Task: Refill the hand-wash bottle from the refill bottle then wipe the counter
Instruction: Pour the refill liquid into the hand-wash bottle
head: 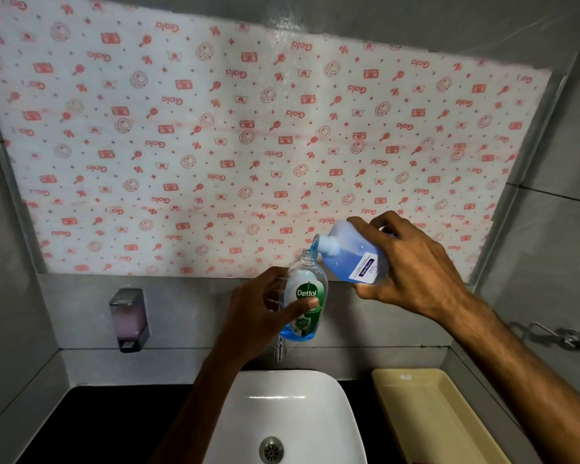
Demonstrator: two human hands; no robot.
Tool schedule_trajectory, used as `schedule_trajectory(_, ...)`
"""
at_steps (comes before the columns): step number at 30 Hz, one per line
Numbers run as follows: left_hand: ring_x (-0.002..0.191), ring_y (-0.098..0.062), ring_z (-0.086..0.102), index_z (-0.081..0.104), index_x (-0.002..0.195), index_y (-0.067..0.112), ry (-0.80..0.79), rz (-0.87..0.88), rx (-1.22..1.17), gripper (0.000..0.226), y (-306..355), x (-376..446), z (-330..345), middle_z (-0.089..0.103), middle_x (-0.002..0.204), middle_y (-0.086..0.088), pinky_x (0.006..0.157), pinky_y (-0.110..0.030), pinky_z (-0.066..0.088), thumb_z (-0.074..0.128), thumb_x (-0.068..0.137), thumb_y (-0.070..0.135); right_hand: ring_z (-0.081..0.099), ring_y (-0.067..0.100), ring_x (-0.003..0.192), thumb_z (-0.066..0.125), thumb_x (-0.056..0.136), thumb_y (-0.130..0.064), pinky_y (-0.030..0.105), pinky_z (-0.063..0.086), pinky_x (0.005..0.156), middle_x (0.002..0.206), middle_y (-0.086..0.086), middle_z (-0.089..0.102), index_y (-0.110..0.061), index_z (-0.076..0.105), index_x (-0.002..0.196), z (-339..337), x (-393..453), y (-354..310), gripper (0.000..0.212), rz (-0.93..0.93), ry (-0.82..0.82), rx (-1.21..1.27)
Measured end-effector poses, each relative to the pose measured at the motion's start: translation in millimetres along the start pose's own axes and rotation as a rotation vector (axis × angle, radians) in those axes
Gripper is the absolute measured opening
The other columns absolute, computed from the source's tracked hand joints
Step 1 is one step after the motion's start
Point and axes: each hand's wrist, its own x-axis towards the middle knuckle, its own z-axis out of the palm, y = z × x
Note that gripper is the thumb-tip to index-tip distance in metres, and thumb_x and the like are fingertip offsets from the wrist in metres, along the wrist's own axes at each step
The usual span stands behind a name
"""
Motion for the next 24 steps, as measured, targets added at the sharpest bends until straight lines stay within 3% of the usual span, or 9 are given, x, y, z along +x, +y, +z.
schedule_trajectory(7,0.090,0.003,0.071,0.061,0.117,0.022,-0.019,-0.001,-0.012,0.059,0.5,-0.6,0.5,0.073,0.100,0.011,0.066,-0.014,0.060,0.071,0.072,0.059,0.061,0.025,0.103,0.079,0.067,-0.061,0.024,0.044,0.074,0.128,0.004,0.053,-0.029,0.038,0.151,-1.6,-1.0,-0.1,0.099,0.005,-0.016,-0.013)
schedule_trajectory(13,0.088,0.000,0.072,0.062,0.115,0.022,-0.012,-0.002,0.005,0.049,-0.8,-0.9,1.7,0.073,0.100,0.011,0.066,-0.013,0.059,0.077,0.076,0.046,0.062,0.027,0.103,0.080,0.066,-0.059,0.033,0.057,0.079,0.129,0.005,0.053,-0.028,0.038,0.151,-3.7,-3.4,-1.8,0.100,0.009,-0.013,0.011)
schedule_trajectory(24,0.089,0.005,0.071,0.060,0.112,0.028,-0.010,0.004,-0.001,0.044,-0.9,-0.6,3.3,0.071,0.098,0.017,0.065,-0.011,0.058,0.079,0.076,0.043,0.061,0.026,0.105,0.079,0.067,-0.059,0.034,0.057,0.080,0.131,0.004,0.051,-0.030,0.035,0.153,-4.1,-5.4,-1.7,0.101,0.021,-0.005,0.006)
